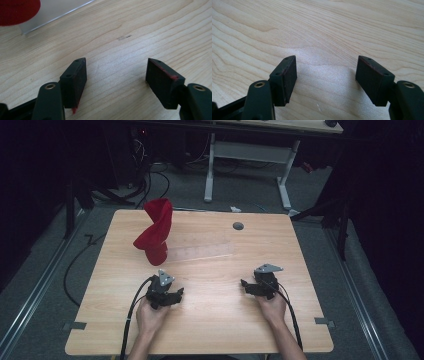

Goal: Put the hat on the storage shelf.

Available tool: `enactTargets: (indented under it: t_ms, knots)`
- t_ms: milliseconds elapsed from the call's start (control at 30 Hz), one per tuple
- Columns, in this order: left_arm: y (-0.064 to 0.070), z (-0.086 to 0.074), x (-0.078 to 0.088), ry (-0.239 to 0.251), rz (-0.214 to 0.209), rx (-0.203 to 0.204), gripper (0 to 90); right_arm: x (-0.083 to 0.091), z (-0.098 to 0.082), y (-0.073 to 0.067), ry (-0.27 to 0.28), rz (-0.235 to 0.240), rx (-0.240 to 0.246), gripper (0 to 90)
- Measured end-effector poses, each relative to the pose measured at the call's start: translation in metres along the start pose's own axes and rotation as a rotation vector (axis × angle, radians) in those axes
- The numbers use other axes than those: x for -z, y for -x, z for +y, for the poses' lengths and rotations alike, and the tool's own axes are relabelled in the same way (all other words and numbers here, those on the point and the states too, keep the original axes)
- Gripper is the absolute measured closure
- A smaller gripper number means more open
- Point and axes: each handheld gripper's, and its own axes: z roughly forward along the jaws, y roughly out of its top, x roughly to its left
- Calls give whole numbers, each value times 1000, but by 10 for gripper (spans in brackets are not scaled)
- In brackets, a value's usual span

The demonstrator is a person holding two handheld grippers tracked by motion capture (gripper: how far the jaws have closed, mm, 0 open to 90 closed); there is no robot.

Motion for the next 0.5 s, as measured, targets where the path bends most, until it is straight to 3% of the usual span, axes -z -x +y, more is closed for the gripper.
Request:
enactTargets:
  t_ms: [267, 500]
  knots:
    - [-2, -1, 0, 6, -27, 14, 291, 0, 0, 0, 0, 0, 0, 337]
    - [-1, -2, 0, 9, -16, 16, 271, 0, 0, 0, 1, 0, 3, 337]
